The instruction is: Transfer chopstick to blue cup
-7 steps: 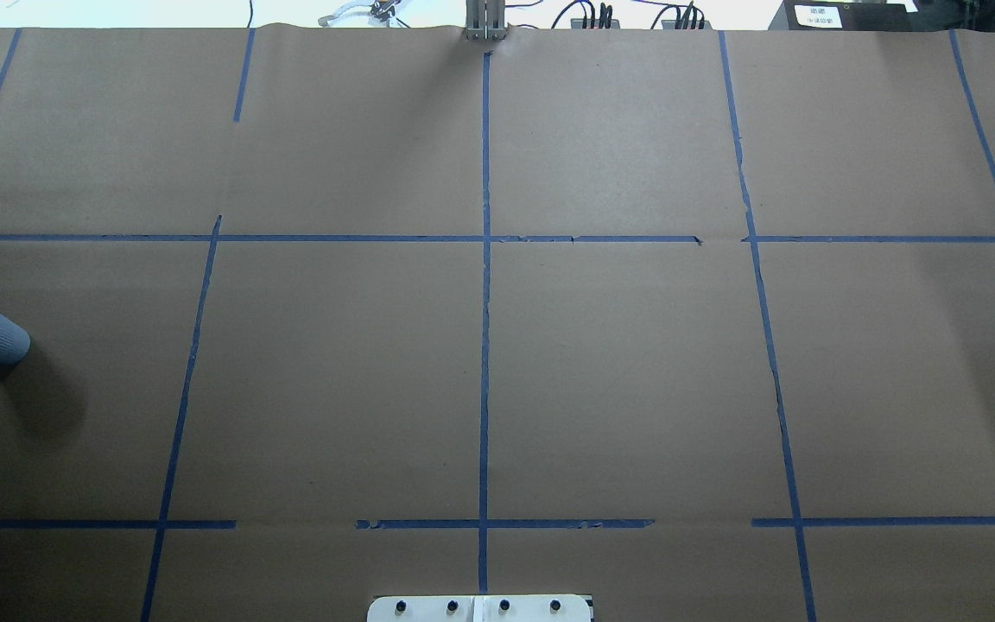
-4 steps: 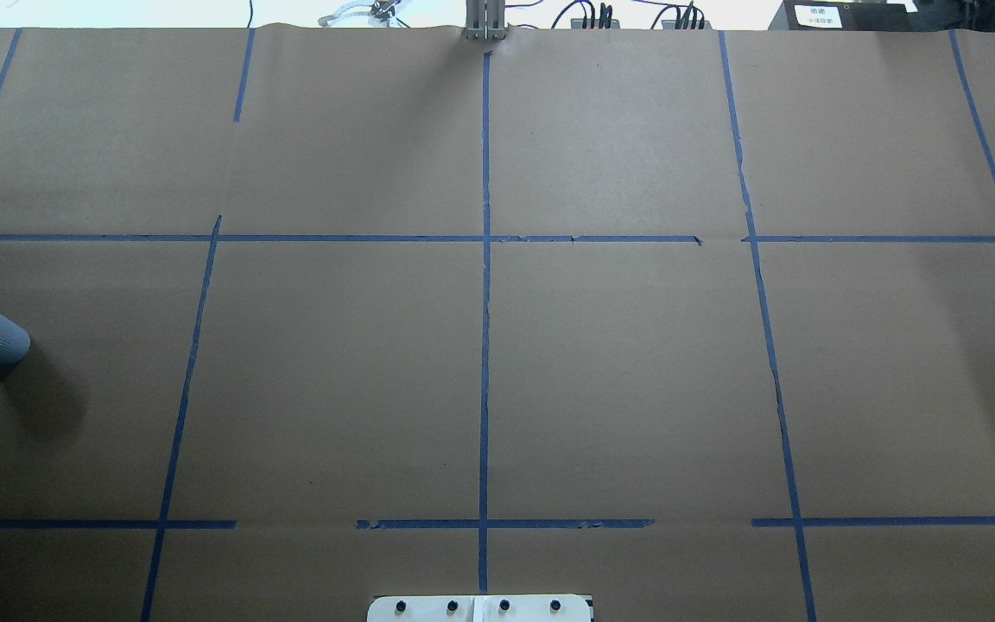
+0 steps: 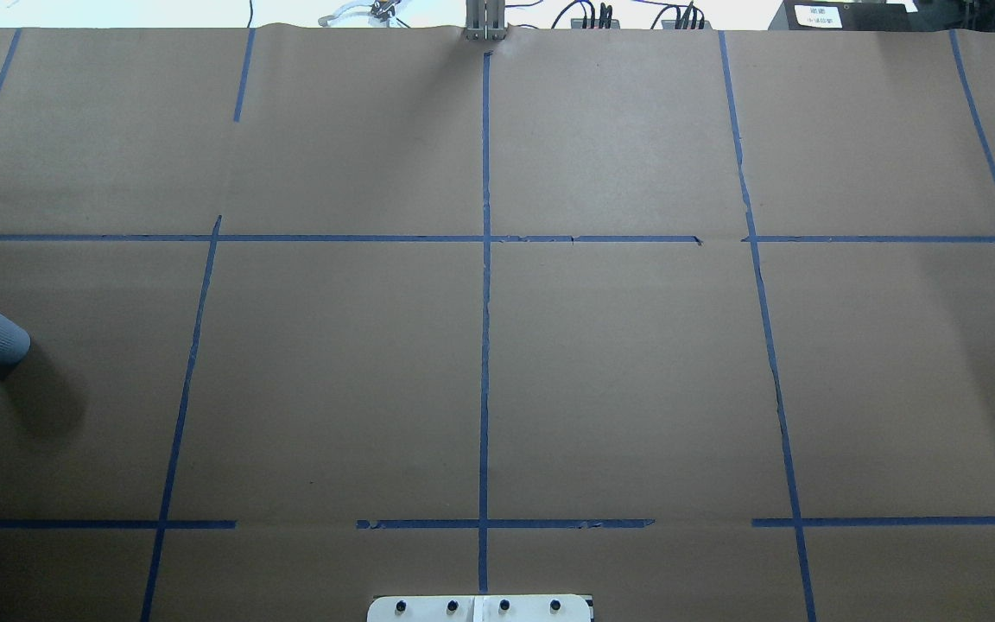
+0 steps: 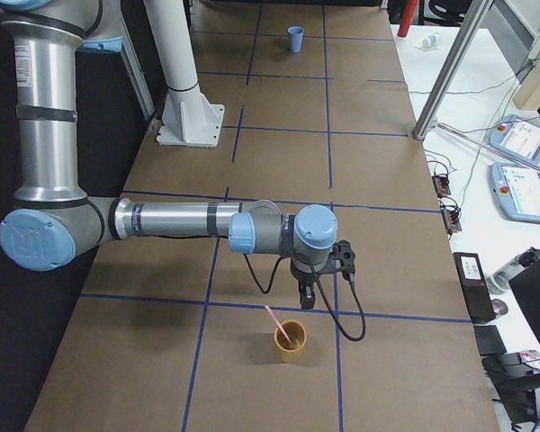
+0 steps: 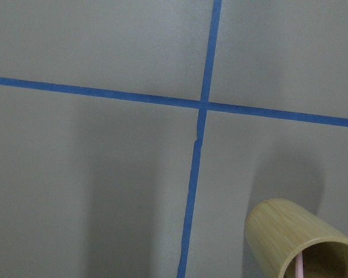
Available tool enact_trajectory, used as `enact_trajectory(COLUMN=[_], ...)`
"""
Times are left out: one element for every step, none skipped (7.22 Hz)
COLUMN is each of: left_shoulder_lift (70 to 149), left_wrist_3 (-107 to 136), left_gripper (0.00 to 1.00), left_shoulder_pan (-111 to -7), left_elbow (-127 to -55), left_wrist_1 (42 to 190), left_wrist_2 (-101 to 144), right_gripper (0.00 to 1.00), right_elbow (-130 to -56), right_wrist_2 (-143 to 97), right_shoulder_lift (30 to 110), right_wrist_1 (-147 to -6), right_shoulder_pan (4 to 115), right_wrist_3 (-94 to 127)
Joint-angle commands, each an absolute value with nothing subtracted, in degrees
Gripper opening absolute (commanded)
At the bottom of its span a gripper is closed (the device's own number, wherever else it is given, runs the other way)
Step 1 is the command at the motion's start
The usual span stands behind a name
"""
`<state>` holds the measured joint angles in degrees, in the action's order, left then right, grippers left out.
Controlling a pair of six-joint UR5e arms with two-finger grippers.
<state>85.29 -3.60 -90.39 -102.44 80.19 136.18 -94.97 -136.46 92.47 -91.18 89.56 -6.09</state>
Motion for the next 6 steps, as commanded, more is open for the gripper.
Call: enact_trajectory(left_shoulder_lift=[85.08, 85.08, 84.99, 85.08, 85.08, 85.34], left_wrist_3=[-3.87, -3.95, -3.78, -3.87, -3.61, -2.65], left_gripper=[1.00, 1.00, 1.00, 1.00, 1.00, 1.00], left_shoulder_pan=[-90.26, -90.18, -89.48, -87.04, -85.79, -85.09], left_elbow=[-101.78, -101.95, -101.87, -101.87, -101.69, -100.04], left_wrist_1=[81.03, 82.17, 83.57, 83.76, 83.85, 86.55], left_wrist_2=[136.49, 136.49, 136.49, 136.49, 136.49, 136.58], right_gripper=[1.00, 1.00, 1.00, 1.00, 1.00, 1.00], right_elbow=[-94.40, -94.39, -94.48, -94.48, -94.74, -94.75], right_wrist_2=[-136.32, -136.32, -136.32, -136.32, -136.41, -136.32], right_shoulder_lift=[93.51, 93.69, 93.69, 93.60, 93.60, 93.60], right_wrist_1=[-85.64, -85.08, -85.08, -85.08, -84.99, -84.99], right_shoulder_pan=[89.56, 89.56, 89.47, 89.47, 89.12, 88.51], right_wrist_3=[-5.98, -5.98, -5.72, -5.71, -5.97, -5.89])
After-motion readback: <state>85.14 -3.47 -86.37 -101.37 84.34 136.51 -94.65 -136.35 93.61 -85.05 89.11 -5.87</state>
